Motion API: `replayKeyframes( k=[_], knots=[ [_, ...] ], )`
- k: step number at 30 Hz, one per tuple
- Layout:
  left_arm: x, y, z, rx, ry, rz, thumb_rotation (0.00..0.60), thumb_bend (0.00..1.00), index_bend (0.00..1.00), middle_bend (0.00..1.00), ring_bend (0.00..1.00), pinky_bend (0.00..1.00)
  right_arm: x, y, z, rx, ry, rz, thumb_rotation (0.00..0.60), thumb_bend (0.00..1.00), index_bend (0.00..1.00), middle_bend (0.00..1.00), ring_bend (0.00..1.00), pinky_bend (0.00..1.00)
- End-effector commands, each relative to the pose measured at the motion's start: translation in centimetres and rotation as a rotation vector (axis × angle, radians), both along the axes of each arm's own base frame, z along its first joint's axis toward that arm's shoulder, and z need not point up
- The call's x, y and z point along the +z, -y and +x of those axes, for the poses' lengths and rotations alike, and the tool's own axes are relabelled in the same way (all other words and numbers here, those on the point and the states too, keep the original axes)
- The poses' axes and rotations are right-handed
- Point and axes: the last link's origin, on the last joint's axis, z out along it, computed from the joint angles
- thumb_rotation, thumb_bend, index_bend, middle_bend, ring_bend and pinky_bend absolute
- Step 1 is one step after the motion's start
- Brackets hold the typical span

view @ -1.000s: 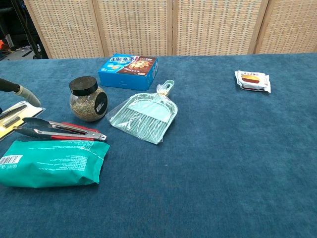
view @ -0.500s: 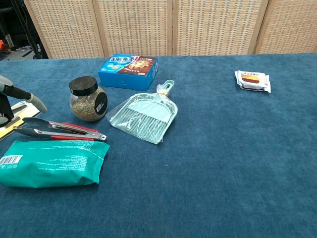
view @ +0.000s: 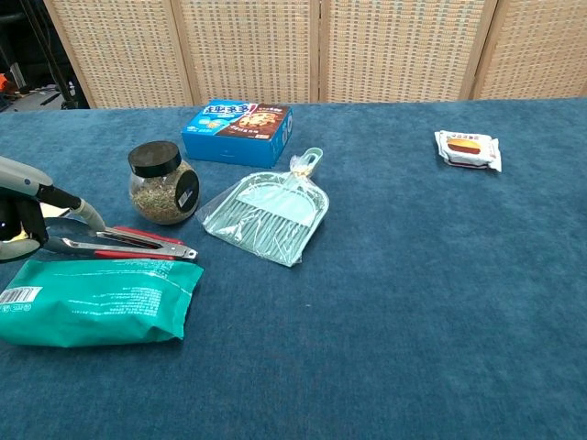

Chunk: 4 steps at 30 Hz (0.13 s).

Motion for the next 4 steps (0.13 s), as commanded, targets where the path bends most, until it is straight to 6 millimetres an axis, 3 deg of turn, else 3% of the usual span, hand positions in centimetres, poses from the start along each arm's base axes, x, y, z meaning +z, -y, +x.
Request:
replayKeyframes(
  k=[1,4],
  knots=[
    [-0.1,0.02,-0.07,0.005,-0.001,0.001,0.6,0.62,0.0,0.74,0.87,0.74,0.01,0.0,0.02,0.0,0.001,-0.001,0.6,0.21,0.09,0.0,0.0,0.0],
    [-0.17,0.03,-0.23,0.008,-0.007,0.0,0.6,0.62,0.0,0.74,0.87,0.74,-0.02,-0.04,0.04,0.002,-0.001,-0.001,0.6,0.21,0.09,0.0,0.0,0.0]
  ],
)
